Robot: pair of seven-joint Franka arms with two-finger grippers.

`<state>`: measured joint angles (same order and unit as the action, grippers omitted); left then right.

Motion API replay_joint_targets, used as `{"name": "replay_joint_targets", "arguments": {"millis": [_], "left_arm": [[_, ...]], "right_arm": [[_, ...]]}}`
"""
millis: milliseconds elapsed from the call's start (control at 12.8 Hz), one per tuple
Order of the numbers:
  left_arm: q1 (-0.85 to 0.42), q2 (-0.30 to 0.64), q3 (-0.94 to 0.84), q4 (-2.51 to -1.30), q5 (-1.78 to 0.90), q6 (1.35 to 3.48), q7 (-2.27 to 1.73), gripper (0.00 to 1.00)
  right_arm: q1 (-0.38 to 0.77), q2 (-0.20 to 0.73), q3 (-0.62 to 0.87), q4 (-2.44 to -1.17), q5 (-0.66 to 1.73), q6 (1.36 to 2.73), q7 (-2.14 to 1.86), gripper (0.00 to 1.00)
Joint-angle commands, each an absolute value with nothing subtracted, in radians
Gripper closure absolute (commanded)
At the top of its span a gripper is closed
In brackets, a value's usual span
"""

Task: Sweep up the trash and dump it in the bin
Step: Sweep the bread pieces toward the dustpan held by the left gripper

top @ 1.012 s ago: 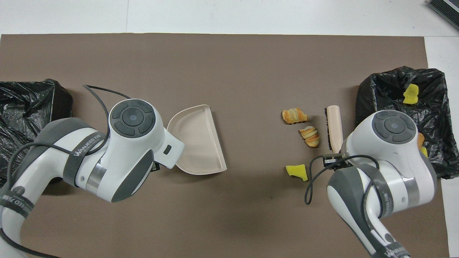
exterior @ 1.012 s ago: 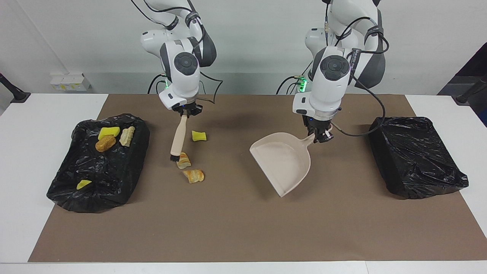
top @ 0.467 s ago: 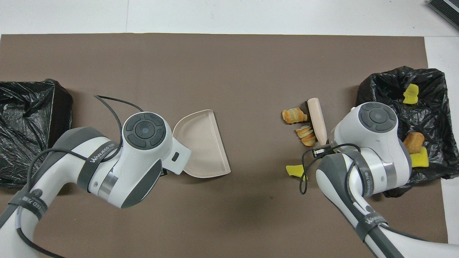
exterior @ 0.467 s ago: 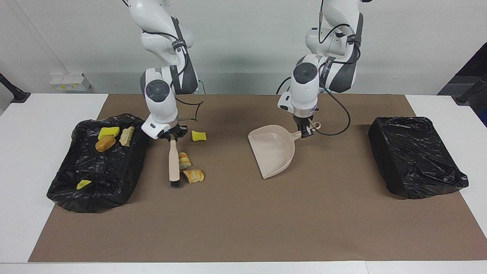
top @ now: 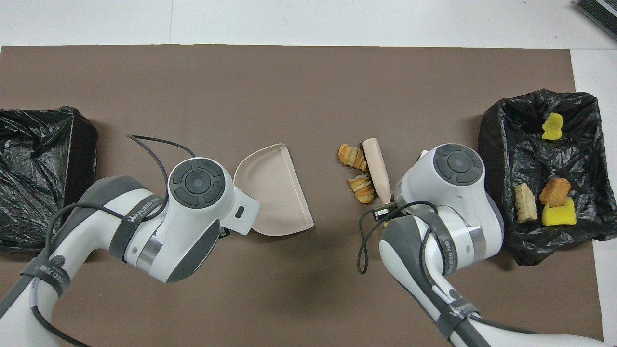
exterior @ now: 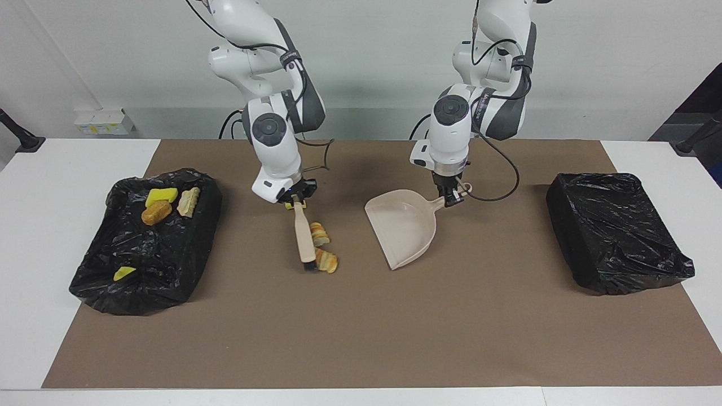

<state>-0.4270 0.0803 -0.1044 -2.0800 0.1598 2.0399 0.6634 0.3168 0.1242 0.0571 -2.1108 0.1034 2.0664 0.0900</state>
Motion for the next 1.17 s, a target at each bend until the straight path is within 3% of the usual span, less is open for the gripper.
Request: {"name": "replay_joint_targets", "arguments": {"millis": [0,234,545,934,1090], "left_arm": [[-0.443,0.061,-0.095,-2.108,0.170,2.069,0.614,1.00],[-0.443,0.063,-0.095,-2.108,0.170,2.071,0.612,1.00],[-0.443,0.061,-0.095,-2.108,0.170,2.075,0.604,1.00],[-0.442,0.061,-0.095,-2.108,0.170,2.075,0.603,1.00],[-0.442,0.061,-0.095,-2.108,0.170,2.075,0.598,1.00]], "right_arm": [[0.389,0.195,0.058,-2.053,0.147,2.088,0.174,1.00],[0.469,0.229,0.058,-2.037,0.237,2.157,0.233,1.00],[0.576,0.218,0.058,-2.014,0.360,2.151,0.235,1.00],[0.566,0.157,0.043,-1.960,0.390,2.002,0.224,1.00],[0.505,0.129,0.044,-1.962,0.373,1.932,0.225,1.00]]}}
